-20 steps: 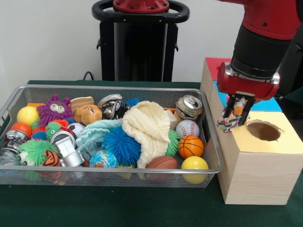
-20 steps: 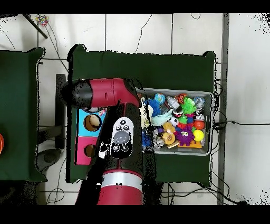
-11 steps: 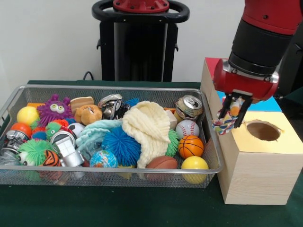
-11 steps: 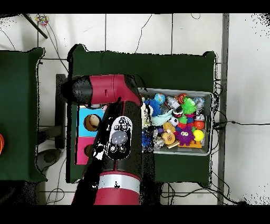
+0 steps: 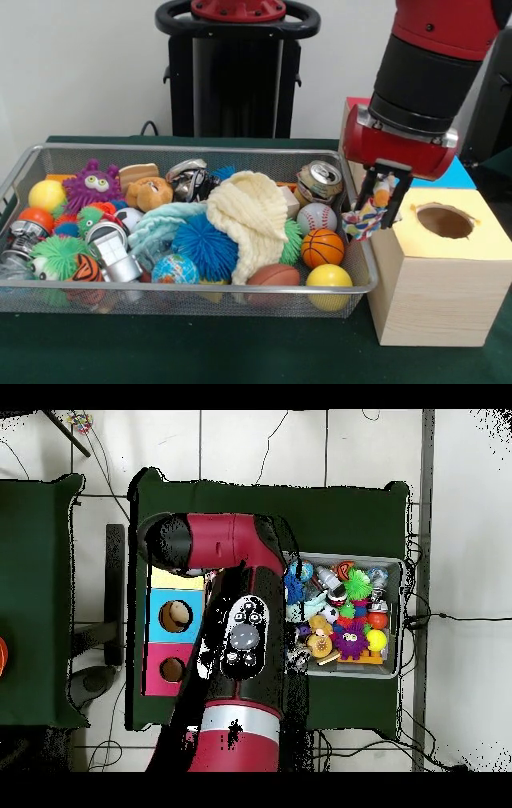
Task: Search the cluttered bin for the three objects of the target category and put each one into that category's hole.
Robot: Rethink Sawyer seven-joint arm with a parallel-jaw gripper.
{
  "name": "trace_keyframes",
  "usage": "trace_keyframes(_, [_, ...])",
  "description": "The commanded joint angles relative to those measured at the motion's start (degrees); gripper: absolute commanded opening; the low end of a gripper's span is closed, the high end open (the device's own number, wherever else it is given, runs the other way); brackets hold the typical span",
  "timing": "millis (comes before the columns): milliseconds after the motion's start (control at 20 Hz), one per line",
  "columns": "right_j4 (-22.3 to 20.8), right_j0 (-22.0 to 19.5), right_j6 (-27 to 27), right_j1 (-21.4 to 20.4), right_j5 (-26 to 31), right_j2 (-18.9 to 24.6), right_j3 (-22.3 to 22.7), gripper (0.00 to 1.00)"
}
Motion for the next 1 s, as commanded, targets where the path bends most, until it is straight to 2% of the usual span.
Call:
trace_keyframes(50, [4.98, -3.62, 7.58, 1.52, 5.45, 6.6, 0.25, 0.0])
trace_keyframes(300, [8.12, -4.33, 6.27, 0.26, 6.0, 9.47, 2.2, 0.0])
trace_keyframes(550, [9.42, -4.49, 4.39, -0.83, 6.12, 10.96, 4.75, 0.0])
trace_keyframes(1000, [8.13, -1.9, 6.09, -1.81, 7.85, 8.93, 5.02, 0.0])
